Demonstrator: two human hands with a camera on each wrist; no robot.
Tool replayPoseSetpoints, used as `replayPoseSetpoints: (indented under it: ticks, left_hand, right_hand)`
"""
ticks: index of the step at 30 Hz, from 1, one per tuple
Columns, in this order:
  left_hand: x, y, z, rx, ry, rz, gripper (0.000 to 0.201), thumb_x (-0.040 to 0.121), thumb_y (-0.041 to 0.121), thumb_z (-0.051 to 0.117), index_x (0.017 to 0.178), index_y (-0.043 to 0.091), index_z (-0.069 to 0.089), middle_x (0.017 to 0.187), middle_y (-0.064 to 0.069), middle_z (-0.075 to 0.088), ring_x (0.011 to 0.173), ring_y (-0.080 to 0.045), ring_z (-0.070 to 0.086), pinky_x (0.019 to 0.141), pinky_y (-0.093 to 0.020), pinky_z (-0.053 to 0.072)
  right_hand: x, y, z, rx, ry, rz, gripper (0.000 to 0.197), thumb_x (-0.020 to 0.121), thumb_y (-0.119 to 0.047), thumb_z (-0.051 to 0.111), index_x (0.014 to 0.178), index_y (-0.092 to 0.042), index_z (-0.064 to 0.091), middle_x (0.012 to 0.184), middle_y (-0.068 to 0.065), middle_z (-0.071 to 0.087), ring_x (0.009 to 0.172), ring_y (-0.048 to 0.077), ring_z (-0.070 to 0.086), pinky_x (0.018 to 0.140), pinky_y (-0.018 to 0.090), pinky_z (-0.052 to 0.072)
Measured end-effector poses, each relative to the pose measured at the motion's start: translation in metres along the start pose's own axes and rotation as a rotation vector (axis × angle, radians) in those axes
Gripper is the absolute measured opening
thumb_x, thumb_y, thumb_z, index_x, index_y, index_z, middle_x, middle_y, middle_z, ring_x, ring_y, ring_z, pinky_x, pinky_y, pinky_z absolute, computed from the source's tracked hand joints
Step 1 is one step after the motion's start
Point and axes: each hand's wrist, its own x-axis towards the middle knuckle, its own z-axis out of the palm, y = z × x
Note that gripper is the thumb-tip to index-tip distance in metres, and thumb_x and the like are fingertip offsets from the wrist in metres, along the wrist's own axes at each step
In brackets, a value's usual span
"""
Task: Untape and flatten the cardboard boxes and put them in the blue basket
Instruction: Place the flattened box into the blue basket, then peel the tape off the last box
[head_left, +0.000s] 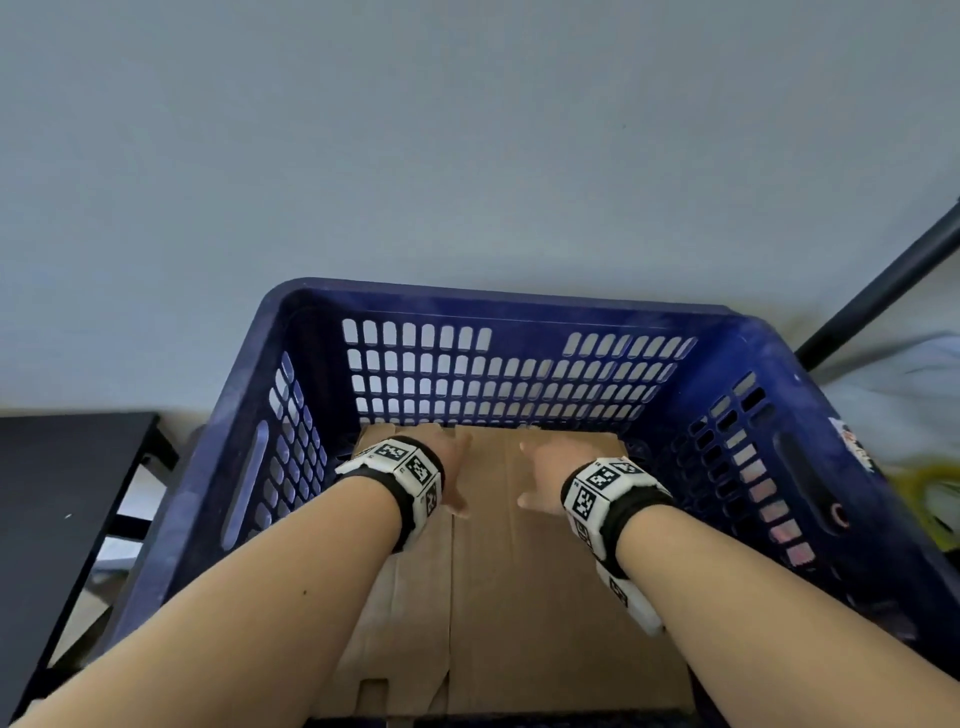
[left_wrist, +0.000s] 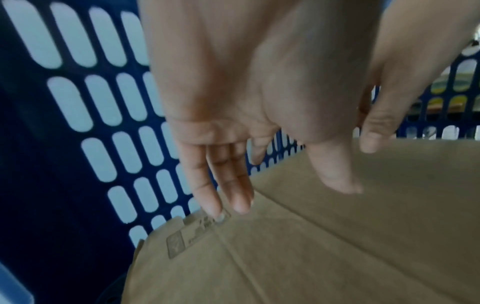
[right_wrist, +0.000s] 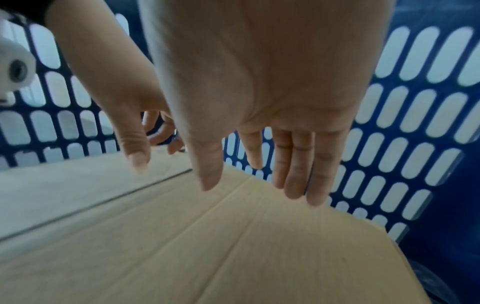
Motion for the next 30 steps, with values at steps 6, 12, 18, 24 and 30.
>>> replayPoseSetpoints:
  ticks: [6,12,18,24,30]
  left_hand:
    - [-0.032,0.004,-0.047,-0.05,0.171,-0.041,0.048,0.092,0.04,0.051,0.134,0.019,0.043,0.13,-0.005,0.05,0.114,-0.023,0.054,0.09,-0.038,0.048]
    - [-0.093,-0.005,-0.102,-0.111,0.37,-0.039,0.046,0.096,0.033,0.047,0.14,0.02,0.04,0.137,-0.007,0.047,0.12,-0.024,0.051,0.097,-0.038,0.044]
    - [-0.184,-0.04,-0.137,-0.167,0.592,-0.128,0.045,0.095,0.037,0.047,0.138,0.025,0.042,0.139,-0.006,0.042,0.125,-0.025,0.045,0.103,-0.039,0.039]
    - [-0.253,-0.069,-0.121,-0.182,0.724,-0.213,0.043,0.092,0.037,0.051,0.134,0.028,0.046,0.136,-0.003,0.045,0.123,-0.022,0.045,0.102,-0.039,0.039]
    - [-0.309,-0.118,-0.08,-0.252,0.879,-0.326,0.037,0.092,0.034,0.052,0.128,0.028,0.053,0.133,0.001,0.048,0.12,-0.019,0.048,0.096,-0.036,0.041]
  right_hand:
    - [-0.046,-0.012,-0.049,0.055,0.116,-0.007,0.065,0.091,-0.039,0.055,0.148,-0.021,0.028,0.147,0.013,0.032,0.133,0.032,0.036,0.106,0.041,0.037]
    - [-0.11,-0.029,-0.093,0.104,0.253,-0.104,0.058,0.094,-0.028,0.052,0.147,-0.018,0.03,0.144,0.009,0.041,0.124,0.025,0.048,0.099,0.036,0.045]
    - [-0.176,-0.056,-0.132,0.191,0.429,-0.262,0.04,0.096,-0.017,0.043,0.136,-0.013,0.046,0.136,0.007,0.05,0.121,0.023,0.049,0.089,0.03,0.04]
    - [-0.214,-0.108,-0.136,0.31,0.556,-0.419,0.046,0.095,-0.014,0.044,0.141,-0.016,0.043,0.146,0.005,0.042,0.13,0.023,0.042,0.102,0.029,0.034]
    - [-0.228,-0.175,-0.121,0.357,0.663,-0.553,0.043,0.091,-0.015,0.05,0.134,-0.02,0.052,0.138,0.002,0.05,0.124,0.021,0.047,0.1,0.029,0.036]
